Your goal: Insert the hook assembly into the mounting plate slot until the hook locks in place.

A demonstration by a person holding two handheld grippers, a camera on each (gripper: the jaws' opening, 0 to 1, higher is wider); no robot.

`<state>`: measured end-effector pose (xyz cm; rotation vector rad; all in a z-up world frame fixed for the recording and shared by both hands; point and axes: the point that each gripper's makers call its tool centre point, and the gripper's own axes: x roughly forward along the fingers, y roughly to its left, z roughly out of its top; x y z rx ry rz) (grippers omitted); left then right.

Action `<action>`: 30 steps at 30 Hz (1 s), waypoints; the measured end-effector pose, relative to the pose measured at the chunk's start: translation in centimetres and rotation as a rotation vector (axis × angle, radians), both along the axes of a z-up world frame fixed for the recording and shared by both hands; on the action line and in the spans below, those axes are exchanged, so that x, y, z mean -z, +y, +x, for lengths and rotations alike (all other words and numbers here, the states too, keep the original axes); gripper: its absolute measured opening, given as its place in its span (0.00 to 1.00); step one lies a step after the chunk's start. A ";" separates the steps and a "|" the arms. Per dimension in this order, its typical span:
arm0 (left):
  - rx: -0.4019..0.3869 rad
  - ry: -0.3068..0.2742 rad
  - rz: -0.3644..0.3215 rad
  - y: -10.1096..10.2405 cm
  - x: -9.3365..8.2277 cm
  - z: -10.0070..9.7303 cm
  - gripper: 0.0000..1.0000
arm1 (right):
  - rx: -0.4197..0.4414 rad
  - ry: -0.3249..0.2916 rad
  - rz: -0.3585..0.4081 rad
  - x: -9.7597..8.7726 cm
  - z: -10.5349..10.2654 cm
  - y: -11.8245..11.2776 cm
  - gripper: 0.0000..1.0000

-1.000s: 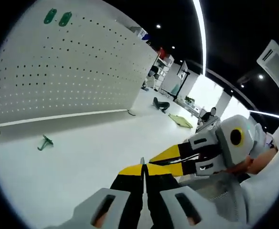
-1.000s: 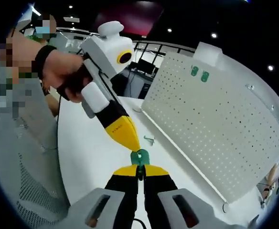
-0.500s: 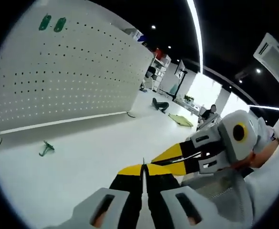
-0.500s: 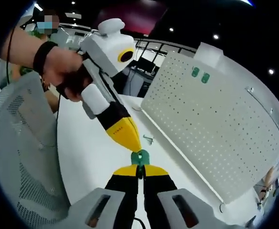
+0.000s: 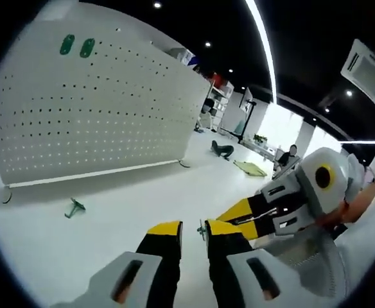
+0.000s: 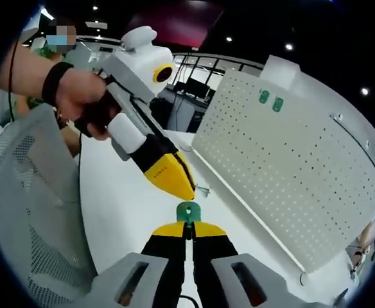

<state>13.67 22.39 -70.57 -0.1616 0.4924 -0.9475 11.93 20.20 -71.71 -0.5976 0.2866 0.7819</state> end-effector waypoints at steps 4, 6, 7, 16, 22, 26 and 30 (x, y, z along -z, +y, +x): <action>-0.008 -0.010 0.005 0.4 0.1 -0.1 0.15 | 0.022 0.007 0.036 -0.3 0.4 -0.1 0.01; -0.015 -0.021 0.008 0.6 0.1 -0.1 0.15 | 0.033 0.009 0.043 -0.4 0.5 -0.2 0.01; -0.022 -0.069 0.020 0.8 -0.1 0.1 0.15 | 0.035 0.013 0.051 -0.4 0.6 -0.2 0.01; -0.065 -0.065 0.000 1.3 0.3 -0.3 0.19 | 0.102 0.042 0.117 -0.2 1.0 -1.2 0.01; -0.080 -0.076 -0.021 1.5 0.3 -1.0 0.21 | 0.134 0.028 0.141 -0.9 1.7 -1.5 0.01; -0.074 -0.125 0.004 1.7 0.1 -1.5 0.31 | 0.149 0.032 0.152 -1.1 2.2 -1.3 0.01; -0.077 -0.131 0.009 2.0 0.1 -1.9 0.30 | 0.163 0.030 0.173 -1.5 2.6 -1.1 0.01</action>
